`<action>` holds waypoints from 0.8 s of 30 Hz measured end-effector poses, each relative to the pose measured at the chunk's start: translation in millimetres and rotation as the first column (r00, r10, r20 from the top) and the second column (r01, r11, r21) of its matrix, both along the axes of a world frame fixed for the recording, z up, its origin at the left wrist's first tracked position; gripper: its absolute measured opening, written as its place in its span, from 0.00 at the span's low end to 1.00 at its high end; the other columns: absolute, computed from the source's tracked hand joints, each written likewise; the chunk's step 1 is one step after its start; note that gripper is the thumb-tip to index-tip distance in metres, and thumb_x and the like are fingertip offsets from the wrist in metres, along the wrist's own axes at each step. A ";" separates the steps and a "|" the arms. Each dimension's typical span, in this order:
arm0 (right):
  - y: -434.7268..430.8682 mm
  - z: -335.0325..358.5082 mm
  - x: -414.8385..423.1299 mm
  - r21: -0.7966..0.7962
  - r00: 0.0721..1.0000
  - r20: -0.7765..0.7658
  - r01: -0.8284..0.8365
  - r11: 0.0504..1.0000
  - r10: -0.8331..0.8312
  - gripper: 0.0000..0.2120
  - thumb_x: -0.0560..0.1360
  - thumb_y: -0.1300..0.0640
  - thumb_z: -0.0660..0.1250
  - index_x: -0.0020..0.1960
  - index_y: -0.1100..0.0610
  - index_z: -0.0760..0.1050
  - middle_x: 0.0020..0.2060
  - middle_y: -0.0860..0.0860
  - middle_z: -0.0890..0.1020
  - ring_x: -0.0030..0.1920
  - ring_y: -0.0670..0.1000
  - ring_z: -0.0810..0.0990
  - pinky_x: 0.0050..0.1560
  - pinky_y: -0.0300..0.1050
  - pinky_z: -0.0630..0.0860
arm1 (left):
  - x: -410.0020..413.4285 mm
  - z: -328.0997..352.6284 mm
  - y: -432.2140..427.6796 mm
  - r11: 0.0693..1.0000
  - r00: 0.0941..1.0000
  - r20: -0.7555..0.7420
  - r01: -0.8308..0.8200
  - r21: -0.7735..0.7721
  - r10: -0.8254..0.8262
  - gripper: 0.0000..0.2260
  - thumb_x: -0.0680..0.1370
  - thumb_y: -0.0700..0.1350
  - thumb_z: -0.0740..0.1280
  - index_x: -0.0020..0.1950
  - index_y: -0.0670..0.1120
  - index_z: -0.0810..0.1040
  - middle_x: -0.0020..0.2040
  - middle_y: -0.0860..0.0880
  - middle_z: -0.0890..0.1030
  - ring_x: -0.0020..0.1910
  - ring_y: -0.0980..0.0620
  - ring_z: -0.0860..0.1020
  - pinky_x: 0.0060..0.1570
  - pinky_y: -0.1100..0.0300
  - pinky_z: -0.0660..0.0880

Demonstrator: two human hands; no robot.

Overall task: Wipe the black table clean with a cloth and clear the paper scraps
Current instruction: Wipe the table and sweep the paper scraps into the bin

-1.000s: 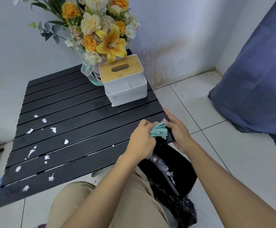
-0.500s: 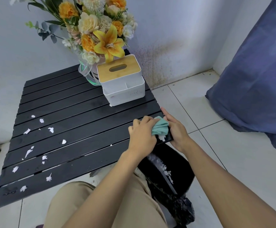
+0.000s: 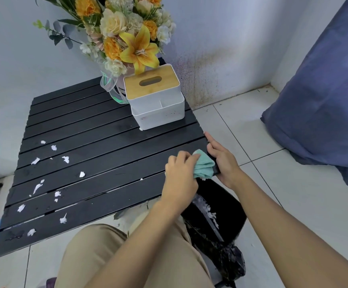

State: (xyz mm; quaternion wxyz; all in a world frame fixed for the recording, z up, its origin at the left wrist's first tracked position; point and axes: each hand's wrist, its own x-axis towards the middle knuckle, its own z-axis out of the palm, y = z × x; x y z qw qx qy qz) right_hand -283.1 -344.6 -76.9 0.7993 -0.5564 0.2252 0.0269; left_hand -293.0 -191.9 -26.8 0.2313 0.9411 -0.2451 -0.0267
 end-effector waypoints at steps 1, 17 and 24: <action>0.5 0.1 -0.1 -0.018 1.000 0.000 -0.003 1.000 0.003 0.18 0.81 0.54 0.60 0.65 0.36 0.74 0.72 0.45 0.70 0.70 0.48 0.69 0.72 0.53 0.66 | -3.0 1.5 4.1 0.999 0.998 -0.042 0.043 -0.034 -0.044 0.26 0.73 0.33 0.60 0.70 0.50 0.70 0.60 0.50 0.71 0.54 0.47 0.67 0.59 0.56 0.65; 6.7 17.3 0.3 -0.140 1.000 -0.013 -0.019 0.990 0.018 0.22 0.82 0.60 0.59 0.74 0.48 0.66 0.69 0.48 0.73 0.68 0.49 0.73 0.69 0.49 0.69 | 11.0 26.8 40.8 0.973 0.954 -0.221 0.169 -0.156 -0.202 0.27 0.71 0.31 0.58 0.62 0.55 0.78 0.55 0.55 0.77 0.53 0.51 0.72 0.56 0.58 0.69; 46.7 45.0 10.5 -0.976 0.984 -0.078 -0.108 0.188 0.158 0.24 0.81 0.54 0.60 0.75 0.53 0.59 0.75 0.51 0.61 0.76 0.53 0.55 0.73 0.64 0.51 | 42.0 59.5 157.2 0.963 0.930 -0.282 -0.262 -0.062 0.235 0.21 0.72 0.31 0.60 0.56 0.52 0.80 0.41 0.56 0.78 0.36 0.56 0.76 0.37 0.62 0.69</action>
